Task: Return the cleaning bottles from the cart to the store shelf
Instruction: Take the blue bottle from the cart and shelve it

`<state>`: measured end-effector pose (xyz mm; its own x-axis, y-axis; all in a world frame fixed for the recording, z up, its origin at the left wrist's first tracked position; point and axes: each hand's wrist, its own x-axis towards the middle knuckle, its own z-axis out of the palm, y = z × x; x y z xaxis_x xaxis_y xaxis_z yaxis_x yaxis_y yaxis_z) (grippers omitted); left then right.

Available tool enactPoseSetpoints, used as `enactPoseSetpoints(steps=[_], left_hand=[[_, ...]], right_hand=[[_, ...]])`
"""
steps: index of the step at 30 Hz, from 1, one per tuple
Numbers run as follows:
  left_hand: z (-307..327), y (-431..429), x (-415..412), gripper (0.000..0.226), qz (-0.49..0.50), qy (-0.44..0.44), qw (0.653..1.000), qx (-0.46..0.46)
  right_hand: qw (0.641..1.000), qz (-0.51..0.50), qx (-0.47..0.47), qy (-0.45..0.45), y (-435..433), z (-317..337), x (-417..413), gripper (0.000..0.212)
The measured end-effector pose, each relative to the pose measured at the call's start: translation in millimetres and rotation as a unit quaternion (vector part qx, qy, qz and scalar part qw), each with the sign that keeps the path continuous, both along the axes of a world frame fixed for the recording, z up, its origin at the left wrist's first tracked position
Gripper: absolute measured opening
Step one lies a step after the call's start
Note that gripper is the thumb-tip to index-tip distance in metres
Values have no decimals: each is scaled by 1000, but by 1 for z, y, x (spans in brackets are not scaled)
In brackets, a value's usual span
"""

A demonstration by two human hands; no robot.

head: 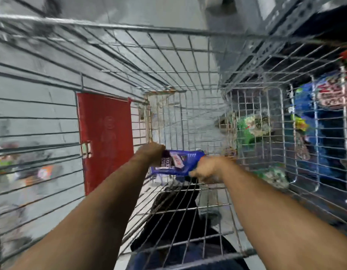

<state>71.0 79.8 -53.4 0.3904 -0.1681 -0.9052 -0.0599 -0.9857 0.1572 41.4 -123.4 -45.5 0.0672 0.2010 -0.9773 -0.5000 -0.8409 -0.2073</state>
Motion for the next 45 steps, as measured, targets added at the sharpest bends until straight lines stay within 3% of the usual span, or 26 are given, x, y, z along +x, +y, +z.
enactPoseSetpoints(steps=[2,5,11,15,18,22,26,28,34,38,41,45], left_hand=[[-7,1,5,34,-5,4,1000,7],[-16,0,11,34,-11,15,1000,8],[-27,2,6,48,-18,42,999,-13],[-25,7,-1,42,50,7,998,-36],[-14,8,2,32,95,-27,993,-58],[15,-6,16,38,94,-87,985,-112],[58,-23,29,37,101,-138,968,-182],[84,-35,34,35,110,-169,954,-220],[158,-82,54,55,151,-207,900,-353],[220,-131,75,46,153,-238,846,-452],[270,-183,103,56,136,-271,799,-518],[318,-252,134,63,89,-292,777,-550]], right_hand=[[993,-107,-30,39,8,-14,-13,10],[967,-234,-59,77,14,-29,-29,9],[918,-380,-93,63,9,-46,-28,18],[874,-485,-36,-1,6,-42,-23,23],[854,-509,-25,-107,-1,-29,-11,25],[841,-509,-8,-181,-17,2,5,53],[842,-460,24,-280,-45,47,15,28],[831,-440,46,-337,-62,78,19,25],[734,-465,103,-484,-96,177,26,44],[634,-453,101,-618,-128,261,30,52],[557,-448,47,-698,-159,322,38,56],[508,-409,-46,-757,-198,379,46,52]])
